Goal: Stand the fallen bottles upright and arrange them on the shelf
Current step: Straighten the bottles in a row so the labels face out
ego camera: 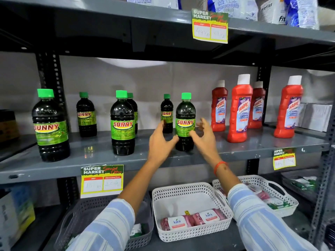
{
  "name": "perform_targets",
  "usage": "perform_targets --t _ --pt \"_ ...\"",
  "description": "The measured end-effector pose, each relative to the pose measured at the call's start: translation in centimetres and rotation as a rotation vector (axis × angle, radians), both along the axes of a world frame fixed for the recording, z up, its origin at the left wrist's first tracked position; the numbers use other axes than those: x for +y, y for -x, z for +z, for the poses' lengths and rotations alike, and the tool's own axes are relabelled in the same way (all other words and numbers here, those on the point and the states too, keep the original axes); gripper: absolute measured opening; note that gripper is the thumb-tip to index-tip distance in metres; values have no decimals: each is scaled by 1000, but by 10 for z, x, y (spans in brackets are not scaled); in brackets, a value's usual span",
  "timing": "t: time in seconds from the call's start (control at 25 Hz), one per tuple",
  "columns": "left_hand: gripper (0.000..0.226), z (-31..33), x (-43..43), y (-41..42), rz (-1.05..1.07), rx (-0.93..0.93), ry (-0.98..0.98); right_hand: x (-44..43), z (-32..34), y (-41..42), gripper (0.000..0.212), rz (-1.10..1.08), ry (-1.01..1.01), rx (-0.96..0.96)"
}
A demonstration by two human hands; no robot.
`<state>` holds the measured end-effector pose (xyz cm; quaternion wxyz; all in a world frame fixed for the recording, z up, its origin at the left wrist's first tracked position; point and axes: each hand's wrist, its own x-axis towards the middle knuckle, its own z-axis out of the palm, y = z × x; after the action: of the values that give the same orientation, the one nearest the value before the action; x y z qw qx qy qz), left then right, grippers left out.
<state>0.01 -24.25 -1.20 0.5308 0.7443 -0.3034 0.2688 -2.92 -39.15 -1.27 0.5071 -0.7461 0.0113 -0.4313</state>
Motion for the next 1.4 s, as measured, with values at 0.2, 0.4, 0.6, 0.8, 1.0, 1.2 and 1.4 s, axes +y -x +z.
perform_targets --t 0.2,0.4,0.6,0.8,1.0,1.2,1.4 --pt "85 -11 58 14 547 -478 -3 72 -2 7 55 -240 373 -506" --pt "66 -3 143 -11 309 43 50 134 7 -23 49 361 226 248" --pt "37 0 135 -22 -9 231 -91 115 -1 -35 42 427 138 350" --pt "43 0 150 -27 201 186 -101 141 4 -40 39 456 71 354" --pt "43 -2 147 -23 268 173 -92 140 3 -36 38 458 114 357" --pt "42 -1 148 -20 286 177 -71 143 4 -35 41 438 154 366" --pt "44 -2 148 -19 276 194 -75 144 6 -33 44 432 166 386"
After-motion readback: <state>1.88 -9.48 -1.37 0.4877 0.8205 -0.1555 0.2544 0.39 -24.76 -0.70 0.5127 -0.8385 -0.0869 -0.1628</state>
